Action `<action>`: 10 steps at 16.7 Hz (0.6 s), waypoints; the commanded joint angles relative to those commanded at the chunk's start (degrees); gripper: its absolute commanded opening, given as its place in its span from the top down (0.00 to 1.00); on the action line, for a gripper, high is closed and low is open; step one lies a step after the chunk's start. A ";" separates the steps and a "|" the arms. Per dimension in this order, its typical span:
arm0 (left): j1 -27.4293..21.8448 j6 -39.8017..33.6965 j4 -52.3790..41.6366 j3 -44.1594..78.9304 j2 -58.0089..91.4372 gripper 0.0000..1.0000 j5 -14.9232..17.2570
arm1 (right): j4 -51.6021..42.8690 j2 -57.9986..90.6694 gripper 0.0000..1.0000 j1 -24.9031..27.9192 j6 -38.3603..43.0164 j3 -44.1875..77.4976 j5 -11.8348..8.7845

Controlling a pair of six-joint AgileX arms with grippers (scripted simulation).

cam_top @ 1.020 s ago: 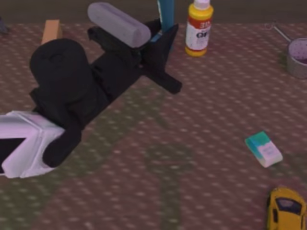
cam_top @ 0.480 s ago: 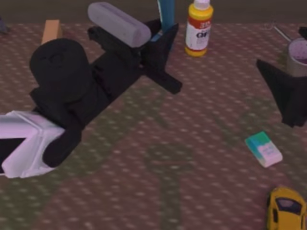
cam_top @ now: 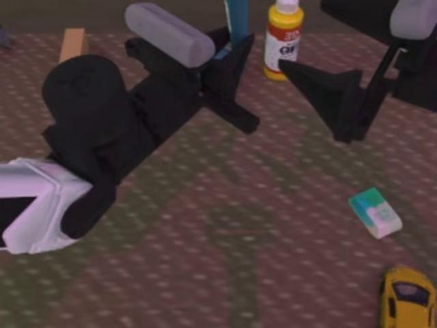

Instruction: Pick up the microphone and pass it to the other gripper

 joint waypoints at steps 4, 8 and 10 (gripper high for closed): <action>0.00 0.00 0.00 0.00 0.00 1.00 0.00 | 0.18 0.36 0.00 0.12 -0.04 0.27 -0.20; 0.00 0.00 0.00 0.00 0.00 1.00 0.00 | 0.50 2.48 0.00 1.24 0.03 2.26 1.01; 0.00 0.00 0.00 0.00 0.00 1.00 0.00 | 1.20 6.86 0.00 3.27 0.10 5.94 3.04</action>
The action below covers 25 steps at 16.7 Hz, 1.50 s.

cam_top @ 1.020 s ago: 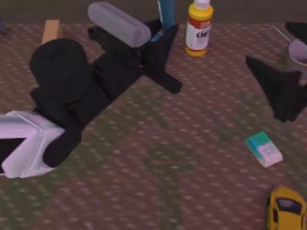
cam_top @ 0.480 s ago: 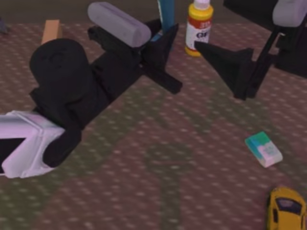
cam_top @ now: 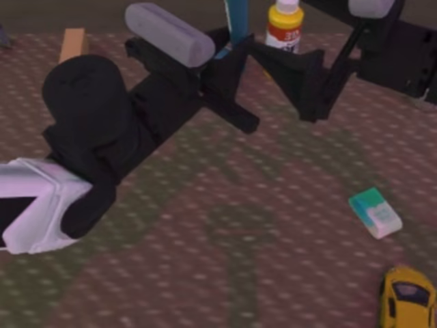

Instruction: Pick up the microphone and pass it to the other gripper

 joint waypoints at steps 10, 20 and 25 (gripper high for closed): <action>0.00 0.00 0.00 0.00 0.00 1.00 0.00 | 1.76 12.85 0.00 6.55 0.23 10.94 6.76; 0.00 0.00 0.00 0.00 0.00 1.00 0.00 | 1.76 12.85 0.75 6.55 0.23 10.94 6.76; 0.00 0.00 0.00 0.00 0.00 1.00 0.00 | 1.76 12.85 1.00 6.55 0.23 10.94 6.76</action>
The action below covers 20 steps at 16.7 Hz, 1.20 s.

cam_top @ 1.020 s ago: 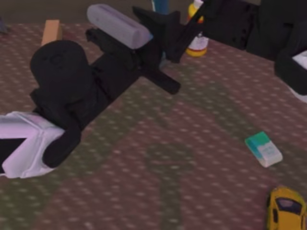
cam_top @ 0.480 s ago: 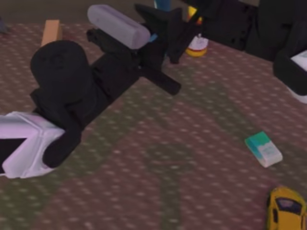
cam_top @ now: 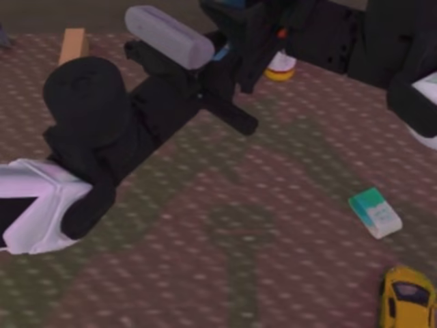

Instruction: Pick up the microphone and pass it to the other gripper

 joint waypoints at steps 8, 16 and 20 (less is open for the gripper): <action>0.00 0.00 0.00 0.00 0.00 0.92 0.00 | 0.00 0.00 1.00 0.00 0.00 0.00 0.00; 0.00 0.00 0.00 0.00 0.00 0.32 0.00 | 0.00 0.00 1.00 0.00 0.00 0.00 0.00; 0.00 0.00 0.00 0.00 0.00 0.02 0.00 | 0.00 0.00 1.00 0.00 0.00 0.00 0.00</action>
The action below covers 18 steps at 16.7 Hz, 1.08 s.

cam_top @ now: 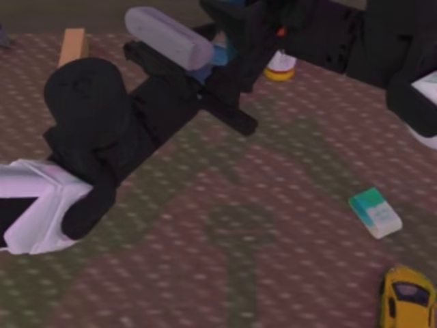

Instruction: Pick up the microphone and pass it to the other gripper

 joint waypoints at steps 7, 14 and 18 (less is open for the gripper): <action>0.00 0.00 0.00 0.00 0.00 0.00 0.00 | 0.00 0.00 1.00 0.00 0.00 0.00 0.00; 2.26 0.36 -0.42 -6.92 -5.87 0.00 0.43 | 0.02 -2.78 1.00 -3.10 0.44 -1.85 -2.75; 3.94 0.06 -0.56 -14.59 -13.86 0.00 1.85 | 0.23 -5.44 1.00 -6.39 -0.02 -4.44 -6.56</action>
